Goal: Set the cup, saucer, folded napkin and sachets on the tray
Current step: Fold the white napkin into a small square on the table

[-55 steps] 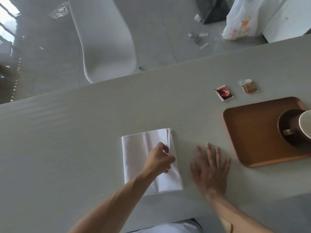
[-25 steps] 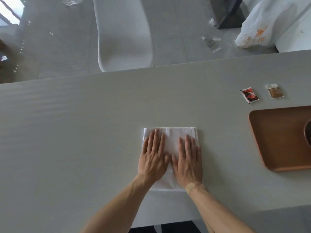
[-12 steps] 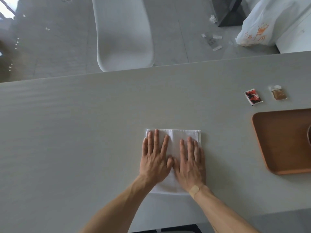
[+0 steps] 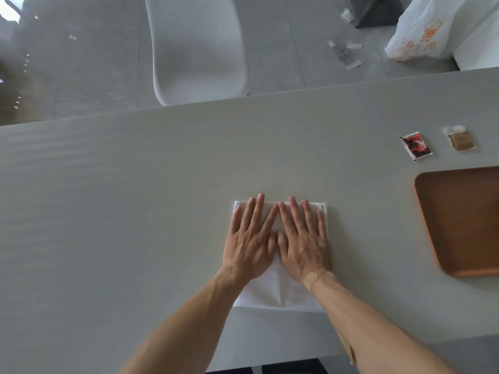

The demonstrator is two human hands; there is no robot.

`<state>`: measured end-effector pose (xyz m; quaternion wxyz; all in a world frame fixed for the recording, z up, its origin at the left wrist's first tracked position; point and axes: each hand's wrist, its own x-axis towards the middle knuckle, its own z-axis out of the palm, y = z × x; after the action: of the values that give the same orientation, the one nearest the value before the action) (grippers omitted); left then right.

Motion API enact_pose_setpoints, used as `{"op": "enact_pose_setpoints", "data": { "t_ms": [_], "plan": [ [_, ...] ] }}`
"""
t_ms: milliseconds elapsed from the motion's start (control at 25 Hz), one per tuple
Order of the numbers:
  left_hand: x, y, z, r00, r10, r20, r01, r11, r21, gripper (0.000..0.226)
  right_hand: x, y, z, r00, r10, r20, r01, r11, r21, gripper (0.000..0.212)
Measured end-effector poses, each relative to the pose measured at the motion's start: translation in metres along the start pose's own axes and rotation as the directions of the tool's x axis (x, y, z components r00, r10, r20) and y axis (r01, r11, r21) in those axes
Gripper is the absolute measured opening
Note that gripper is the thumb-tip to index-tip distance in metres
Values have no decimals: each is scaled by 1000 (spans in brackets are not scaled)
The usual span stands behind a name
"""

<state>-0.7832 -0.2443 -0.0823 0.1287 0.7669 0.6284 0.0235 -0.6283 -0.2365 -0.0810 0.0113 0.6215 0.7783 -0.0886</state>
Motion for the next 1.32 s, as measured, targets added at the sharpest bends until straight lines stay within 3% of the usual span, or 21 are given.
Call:
{"op": "enact_pose_setpoints", "data": {
  "t_ms": [160,320,600,1320],
  "plan": [
    [2,2,-18,999,-3,47,3,1000,5,60,4,0,-15,997,-15,80,14,1000,13,64],
    [-34,15,-16,998,-60,-6,60,997,-43,58,-37,-4,-11,1000,21,0,-21,998,64,62],
    [-64,12,0,997,-79,22,80,996,-34,59,-68,0,9,999,-22,27,22,1000,17,66],
    [-96,-13,-12,995,49,83,-51,998,26,65,-90,16,-9,995,-98,20,98,995,9,63]
  ]
}}
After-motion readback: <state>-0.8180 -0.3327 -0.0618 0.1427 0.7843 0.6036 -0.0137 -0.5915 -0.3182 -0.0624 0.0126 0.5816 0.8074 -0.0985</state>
